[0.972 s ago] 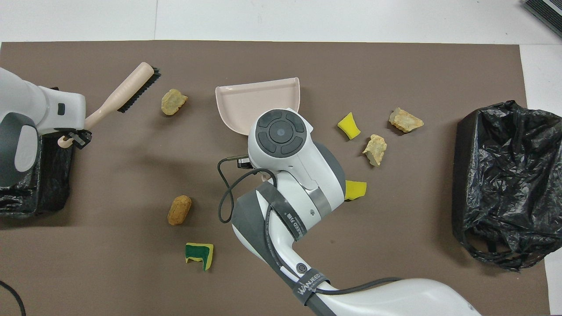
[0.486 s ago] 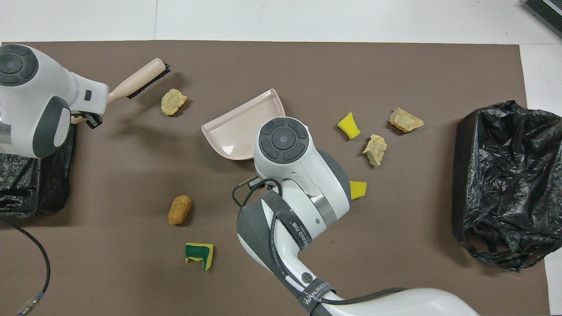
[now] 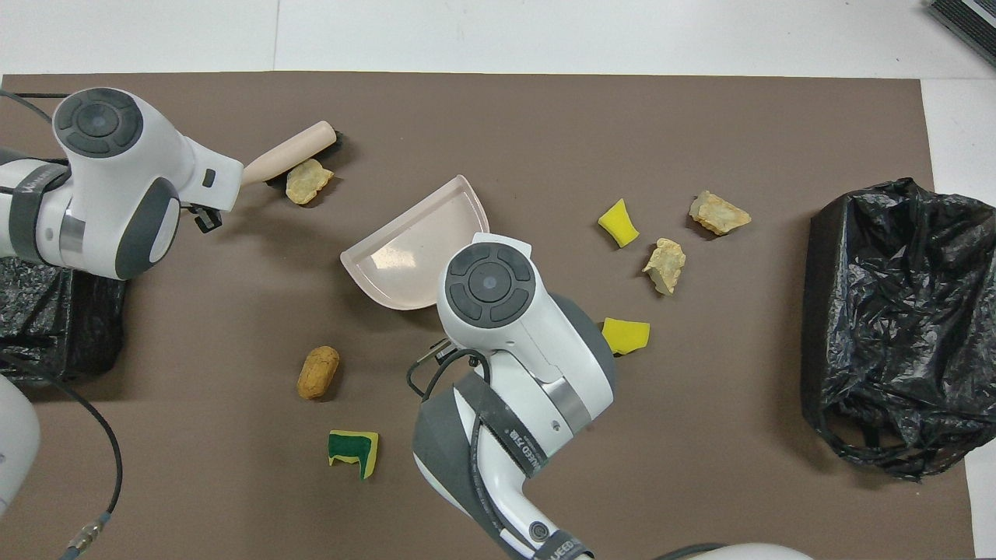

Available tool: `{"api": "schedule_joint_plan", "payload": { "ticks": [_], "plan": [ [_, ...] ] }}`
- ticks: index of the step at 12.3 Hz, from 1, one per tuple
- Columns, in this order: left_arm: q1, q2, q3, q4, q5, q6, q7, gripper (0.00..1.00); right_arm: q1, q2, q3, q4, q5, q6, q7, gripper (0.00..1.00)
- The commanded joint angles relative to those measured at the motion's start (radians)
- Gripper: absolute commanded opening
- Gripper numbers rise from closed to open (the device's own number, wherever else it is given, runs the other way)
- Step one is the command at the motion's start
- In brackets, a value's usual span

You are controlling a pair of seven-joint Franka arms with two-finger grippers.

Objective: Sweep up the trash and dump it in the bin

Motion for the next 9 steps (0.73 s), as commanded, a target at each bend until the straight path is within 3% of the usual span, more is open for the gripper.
{"api": "schedule_joint_plan", "payload": {
  "ticks": [1, 5, 9],
  "plan": [
    [0.007, -0.162, 0.01, -0.204, 0.015, -0.004, 0.114, 0.0, -0.01, -0.023, 0.002, -0.042, 0.018, 0.064, -0.055, 0.0],
    [0.012, -0.353, 0.008, -0.451, 0.012, -0.028, 0.107, 0.0, -0.009, -0.017, 0.002, -0.068, 0.018, 0.142, -0.092, 0.0],
    [0.012, -0.523, 0.008, -0.609, -0.035, -0.105, 0.069, 0.0, 0.002, -0.028, 0.002, -0.086, 0.019, 0.121, -0.101, 0.0]
  ]
}}
